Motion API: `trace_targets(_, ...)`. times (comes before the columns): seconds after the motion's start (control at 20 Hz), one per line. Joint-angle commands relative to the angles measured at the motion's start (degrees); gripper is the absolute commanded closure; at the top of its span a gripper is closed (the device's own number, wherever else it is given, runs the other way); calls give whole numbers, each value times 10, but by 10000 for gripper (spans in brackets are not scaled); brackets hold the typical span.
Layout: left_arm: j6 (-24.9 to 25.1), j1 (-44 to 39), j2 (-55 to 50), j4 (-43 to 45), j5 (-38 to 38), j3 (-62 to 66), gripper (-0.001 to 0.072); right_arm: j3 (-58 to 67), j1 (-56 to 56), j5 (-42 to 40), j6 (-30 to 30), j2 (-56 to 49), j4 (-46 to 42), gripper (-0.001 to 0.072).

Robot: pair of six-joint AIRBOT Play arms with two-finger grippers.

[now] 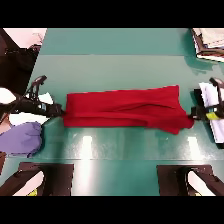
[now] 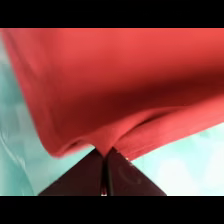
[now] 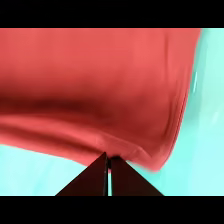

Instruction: Fold the shirts.

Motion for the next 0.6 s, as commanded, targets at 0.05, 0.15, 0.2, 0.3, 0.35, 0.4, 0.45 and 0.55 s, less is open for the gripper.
trace_targets(0.05,22,13,-88,-24,83,26,687,122,0,-55,-16,-150,30,698)
trace_targets(0.15,37,13,-127,-52,121,27,688,167,9,-63,-16,-209,30,698)
trace_targets(0.2,40,13,-142,-66,143,27,687,189,15,-67,-16,-237,30,698)
trace_targets(0.3,45,13,-171,-90,178,37,687,232,32,-76,-15,-286,30,698)
trace_targets(0.35,46,13,-183,-96,186,44,687,252,38,-80,-15,-307,30,698)
trace_targets(0.4,45,13,-188,-99,191,52,686,272,44,-84,-14,-329,30,697)
trace_targets(0.45,45,13,-192,-99,195,59,687,291,45,-87,-11,-349,31,697)
trace_targets(0.55,43,13,-192,-99,203,70,682,326,50,-91,-3,-384,57,691)
